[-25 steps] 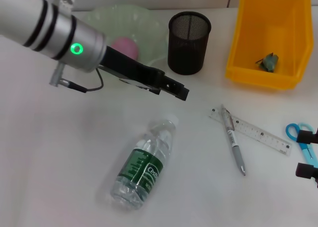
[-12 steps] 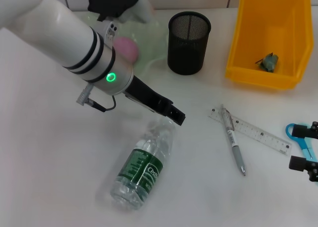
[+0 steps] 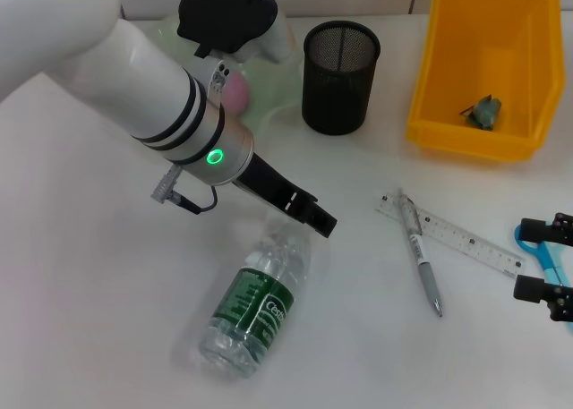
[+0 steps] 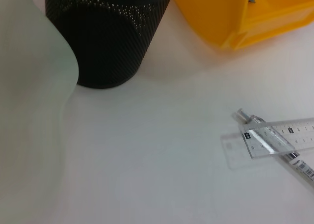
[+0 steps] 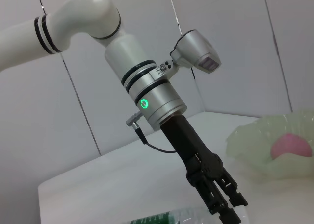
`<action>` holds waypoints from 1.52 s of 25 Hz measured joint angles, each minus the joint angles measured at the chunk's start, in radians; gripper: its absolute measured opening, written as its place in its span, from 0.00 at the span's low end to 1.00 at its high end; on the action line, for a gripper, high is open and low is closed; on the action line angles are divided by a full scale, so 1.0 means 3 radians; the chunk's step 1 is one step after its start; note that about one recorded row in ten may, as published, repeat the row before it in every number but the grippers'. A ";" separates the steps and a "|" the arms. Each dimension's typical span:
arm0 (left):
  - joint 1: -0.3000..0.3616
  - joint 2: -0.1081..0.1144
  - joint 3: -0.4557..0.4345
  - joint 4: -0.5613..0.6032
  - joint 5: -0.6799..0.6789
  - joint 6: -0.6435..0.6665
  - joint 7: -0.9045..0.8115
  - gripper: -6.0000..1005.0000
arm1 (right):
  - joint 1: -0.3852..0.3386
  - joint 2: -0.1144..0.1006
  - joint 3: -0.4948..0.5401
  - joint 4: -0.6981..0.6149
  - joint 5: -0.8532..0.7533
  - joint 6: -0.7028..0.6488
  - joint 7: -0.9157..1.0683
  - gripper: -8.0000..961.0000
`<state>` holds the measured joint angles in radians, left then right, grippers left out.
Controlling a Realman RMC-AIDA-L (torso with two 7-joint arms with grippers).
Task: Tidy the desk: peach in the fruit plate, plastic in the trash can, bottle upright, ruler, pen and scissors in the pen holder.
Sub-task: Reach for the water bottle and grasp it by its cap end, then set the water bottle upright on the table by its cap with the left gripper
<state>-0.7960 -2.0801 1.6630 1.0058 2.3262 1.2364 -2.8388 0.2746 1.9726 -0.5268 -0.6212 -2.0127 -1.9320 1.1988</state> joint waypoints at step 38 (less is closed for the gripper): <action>0.0789 0.0025 0.0343 0.1108 0.0001 -0.0319 0.0342 0.45 | 0.0044 0.0002 0.0018 0.0143 0.0020 0.0157 -0.0017 0.84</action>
<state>-0.5592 -2.0725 1.7659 1.3383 2.3263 1.1407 -2.7360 0.2879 1.9733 -0.5214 -0.5783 -2.0067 -1.8849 1.1939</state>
